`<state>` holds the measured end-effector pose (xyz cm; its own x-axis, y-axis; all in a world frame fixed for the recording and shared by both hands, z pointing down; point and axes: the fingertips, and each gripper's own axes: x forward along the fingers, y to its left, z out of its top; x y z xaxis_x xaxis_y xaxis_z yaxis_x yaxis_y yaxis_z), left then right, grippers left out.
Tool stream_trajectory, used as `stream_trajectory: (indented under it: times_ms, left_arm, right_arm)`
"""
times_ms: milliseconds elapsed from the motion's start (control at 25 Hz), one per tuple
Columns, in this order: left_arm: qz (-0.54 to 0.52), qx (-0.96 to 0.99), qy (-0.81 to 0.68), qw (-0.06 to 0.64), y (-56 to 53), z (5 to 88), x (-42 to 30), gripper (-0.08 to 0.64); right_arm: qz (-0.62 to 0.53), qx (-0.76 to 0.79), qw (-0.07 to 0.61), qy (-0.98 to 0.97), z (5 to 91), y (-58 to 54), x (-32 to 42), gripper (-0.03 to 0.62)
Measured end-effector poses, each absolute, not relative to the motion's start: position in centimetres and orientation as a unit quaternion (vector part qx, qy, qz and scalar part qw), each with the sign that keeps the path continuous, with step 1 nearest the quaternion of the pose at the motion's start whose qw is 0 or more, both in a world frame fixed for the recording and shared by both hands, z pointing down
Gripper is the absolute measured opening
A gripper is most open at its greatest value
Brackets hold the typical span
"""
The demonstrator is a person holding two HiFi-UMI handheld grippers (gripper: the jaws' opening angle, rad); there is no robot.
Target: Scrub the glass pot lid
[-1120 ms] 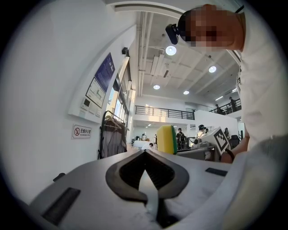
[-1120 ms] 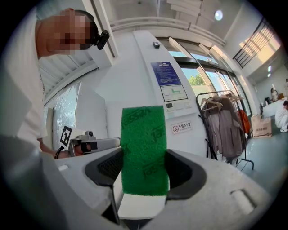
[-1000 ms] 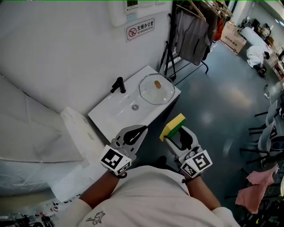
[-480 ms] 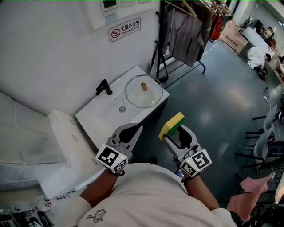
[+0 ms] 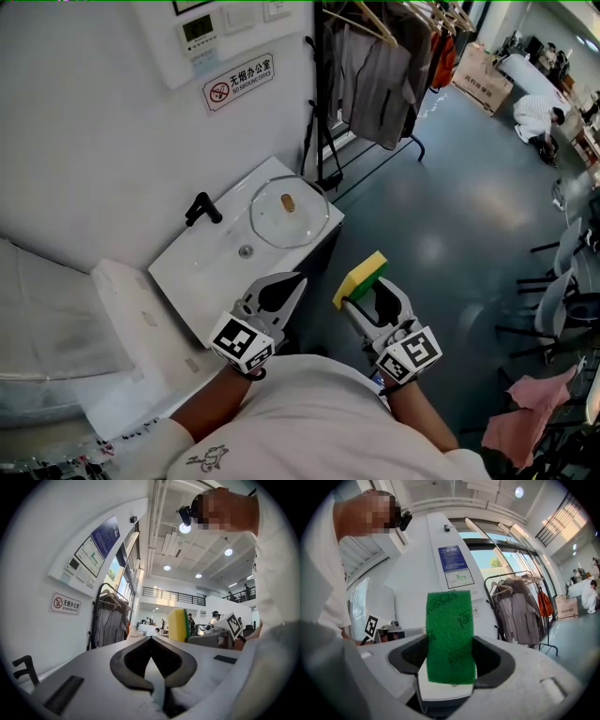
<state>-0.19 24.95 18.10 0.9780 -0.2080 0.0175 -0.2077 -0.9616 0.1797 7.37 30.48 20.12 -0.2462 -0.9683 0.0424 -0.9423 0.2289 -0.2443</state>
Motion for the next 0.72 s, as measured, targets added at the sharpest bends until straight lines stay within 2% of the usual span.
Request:
stream_trajectory:
  times_ms: [320,720]
  left_arm:
    - [-0.002,0.992,-0.09,0.092,20.5,19.3,2.0,-0.002]
    - [-0.005,0.992,-0.085,0.092,10.7,18.9,1.2,-0.002]
  right_arm:
    - [-0.12,-0.609,0.055,0.782,21.1,25.7,8.4,0.293]
    - [-0.124,-0.603,0.048,0.787,21.1,15.5,7.5,0.295]
